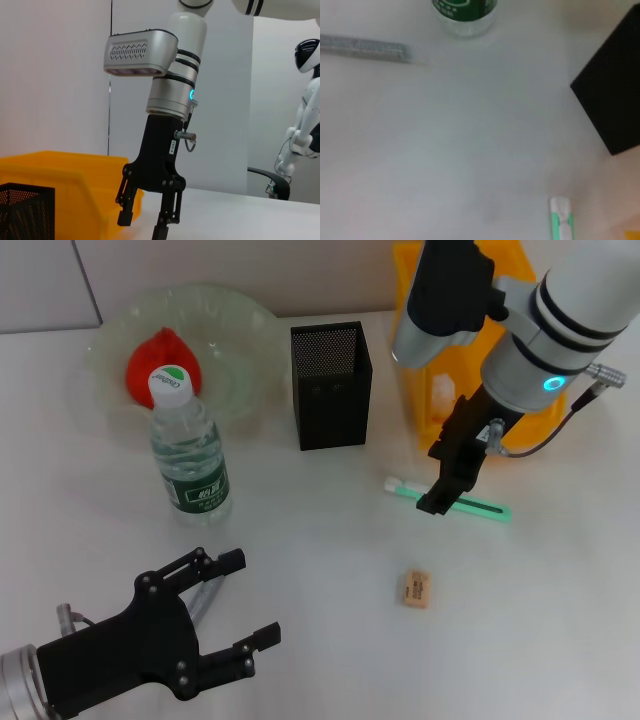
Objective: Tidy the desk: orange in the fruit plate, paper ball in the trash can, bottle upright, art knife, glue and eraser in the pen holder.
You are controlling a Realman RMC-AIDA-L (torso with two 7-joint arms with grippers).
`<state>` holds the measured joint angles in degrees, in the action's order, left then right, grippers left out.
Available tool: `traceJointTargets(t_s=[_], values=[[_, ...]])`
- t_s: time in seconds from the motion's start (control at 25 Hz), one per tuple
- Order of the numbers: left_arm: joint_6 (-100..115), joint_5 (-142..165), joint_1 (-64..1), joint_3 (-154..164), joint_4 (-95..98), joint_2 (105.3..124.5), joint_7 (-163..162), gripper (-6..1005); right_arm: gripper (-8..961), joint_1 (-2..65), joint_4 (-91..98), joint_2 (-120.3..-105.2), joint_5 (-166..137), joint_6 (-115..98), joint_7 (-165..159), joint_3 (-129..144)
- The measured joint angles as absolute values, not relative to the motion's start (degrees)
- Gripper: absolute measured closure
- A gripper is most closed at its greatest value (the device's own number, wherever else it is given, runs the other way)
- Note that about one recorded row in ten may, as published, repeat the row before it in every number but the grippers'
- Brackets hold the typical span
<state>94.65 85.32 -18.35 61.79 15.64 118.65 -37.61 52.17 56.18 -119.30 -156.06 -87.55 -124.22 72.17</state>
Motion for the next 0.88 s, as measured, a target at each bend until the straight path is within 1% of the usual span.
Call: traceJointTargets(t_s=[0.52,0.88], values=[[94.63,85.35,-18.36,61.78,15.64,118.65,-37.61,186,244,54.11,47.42,-119.44,-155.24,-80.55,-123.92,73.01],[94.57,85.35,-18.17,61.78,15.64,118.66,-37.61,186,261,54.46,45.05,-119.45,-154.83,-77.98,-123.92,73.12]])
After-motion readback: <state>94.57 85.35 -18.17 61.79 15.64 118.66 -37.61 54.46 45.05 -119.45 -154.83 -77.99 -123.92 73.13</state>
